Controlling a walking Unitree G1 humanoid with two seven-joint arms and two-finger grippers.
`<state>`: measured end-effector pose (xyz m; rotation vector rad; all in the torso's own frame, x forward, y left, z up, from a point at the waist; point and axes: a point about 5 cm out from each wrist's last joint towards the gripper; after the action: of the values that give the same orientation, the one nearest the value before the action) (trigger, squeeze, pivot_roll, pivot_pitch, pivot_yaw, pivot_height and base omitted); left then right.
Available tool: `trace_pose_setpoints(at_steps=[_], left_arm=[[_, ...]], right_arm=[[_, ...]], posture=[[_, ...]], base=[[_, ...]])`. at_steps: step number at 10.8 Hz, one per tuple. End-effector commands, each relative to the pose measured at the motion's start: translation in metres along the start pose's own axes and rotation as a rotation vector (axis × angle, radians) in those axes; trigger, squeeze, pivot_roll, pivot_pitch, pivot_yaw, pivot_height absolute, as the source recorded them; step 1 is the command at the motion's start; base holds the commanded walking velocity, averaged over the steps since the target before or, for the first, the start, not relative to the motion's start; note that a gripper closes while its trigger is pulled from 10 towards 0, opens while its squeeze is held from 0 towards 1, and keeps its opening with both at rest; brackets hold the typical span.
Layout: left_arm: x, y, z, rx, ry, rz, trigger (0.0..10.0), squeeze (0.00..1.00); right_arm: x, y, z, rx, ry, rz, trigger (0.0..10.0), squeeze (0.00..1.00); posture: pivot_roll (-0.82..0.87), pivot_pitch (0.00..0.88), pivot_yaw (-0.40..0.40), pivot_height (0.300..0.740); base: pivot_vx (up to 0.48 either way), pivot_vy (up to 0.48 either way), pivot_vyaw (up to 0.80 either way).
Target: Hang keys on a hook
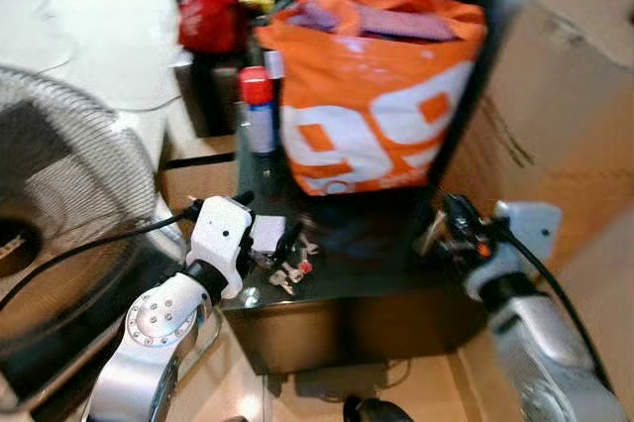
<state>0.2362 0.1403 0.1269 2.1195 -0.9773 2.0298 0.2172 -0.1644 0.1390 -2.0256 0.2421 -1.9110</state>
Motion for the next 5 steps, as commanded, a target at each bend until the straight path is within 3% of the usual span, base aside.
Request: trace_pose_setpoints(at_steps=[1,3,5], left_arm=[[0.002,0.000,0.006,-0.009,0.009,0.025,10.0,0.09],[0.000,0.002,0.016,-0.018,0.016,0.040,10.0,0.03],[0.009,0.006,0.026,-0.051,0.057,0.041,10.0,0.00]], right_arm=[[0.010,0.000,-0.005,-0.005,0.055,-0.006,10.0,0.00],[0.014,0.013,-0.009,-0.096,0.090,-0.035,10.0,0.00],[0.019,0.015,-0.011,-0.131,0.102,-0.019,10.0,0.00]], posture=[[-0.05,0.023,0.066,0.740],[-0.09,0.017,0.091,0.740],[-0.12,0.039,0.101,0.740]], base=[[0.000,0.000,-0.79],[0.000,0.000,-0.78],[0.000,0.000,-0.78]])
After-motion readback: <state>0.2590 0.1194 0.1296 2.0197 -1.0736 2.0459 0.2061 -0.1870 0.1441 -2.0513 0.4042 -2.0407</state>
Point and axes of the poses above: a point about 5 cm out from each wrist's last joint towards the gripper, its own z axis pointing out of the wrist towards the gripper, its own x axis along the axis of the wrist's last joint, y = z × x, and after that the axes turned 14 degrees about z, right-handed
